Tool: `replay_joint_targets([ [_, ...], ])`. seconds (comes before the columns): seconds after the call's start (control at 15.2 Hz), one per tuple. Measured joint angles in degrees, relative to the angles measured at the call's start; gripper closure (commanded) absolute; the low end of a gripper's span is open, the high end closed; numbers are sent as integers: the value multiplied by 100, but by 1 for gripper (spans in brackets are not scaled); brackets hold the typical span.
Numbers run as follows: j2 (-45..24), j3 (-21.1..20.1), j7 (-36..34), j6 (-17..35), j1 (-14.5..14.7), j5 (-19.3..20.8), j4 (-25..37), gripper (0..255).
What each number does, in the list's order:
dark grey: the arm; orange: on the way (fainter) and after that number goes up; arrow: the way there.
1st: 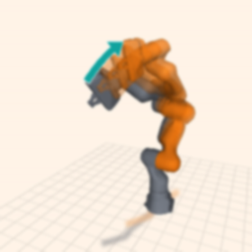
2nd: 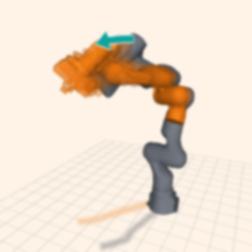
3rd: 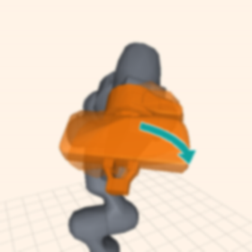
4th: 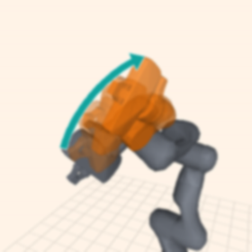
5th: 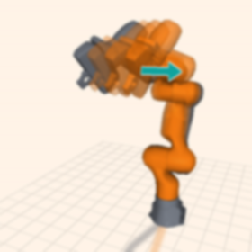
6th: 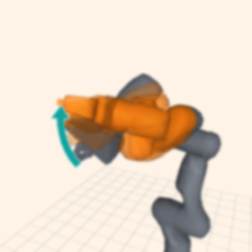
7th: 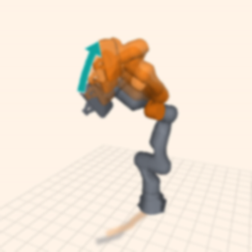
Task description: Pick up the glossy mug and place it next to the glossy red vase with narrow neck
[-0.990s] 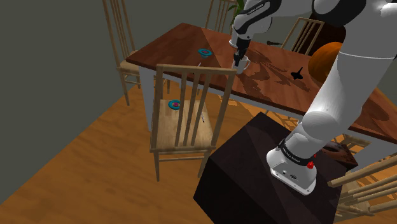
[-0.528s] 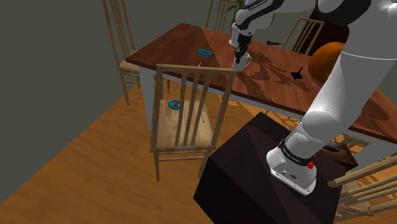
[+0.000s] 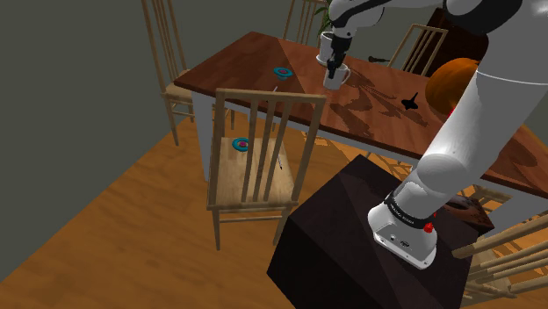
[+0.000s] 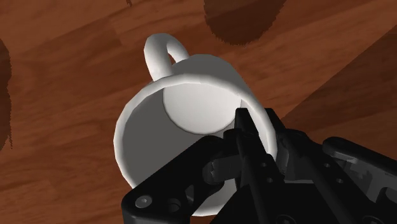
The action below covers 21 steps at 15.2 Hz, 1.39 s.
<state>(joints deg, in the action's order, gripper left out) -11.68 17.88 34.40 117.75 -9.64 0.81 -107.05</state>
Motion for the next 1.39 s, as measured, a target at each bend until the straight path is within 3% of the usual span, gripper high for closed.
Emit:
replay_joint_targets([
  [1.39,339,22,16,-1538,22,94,1214,255],
])
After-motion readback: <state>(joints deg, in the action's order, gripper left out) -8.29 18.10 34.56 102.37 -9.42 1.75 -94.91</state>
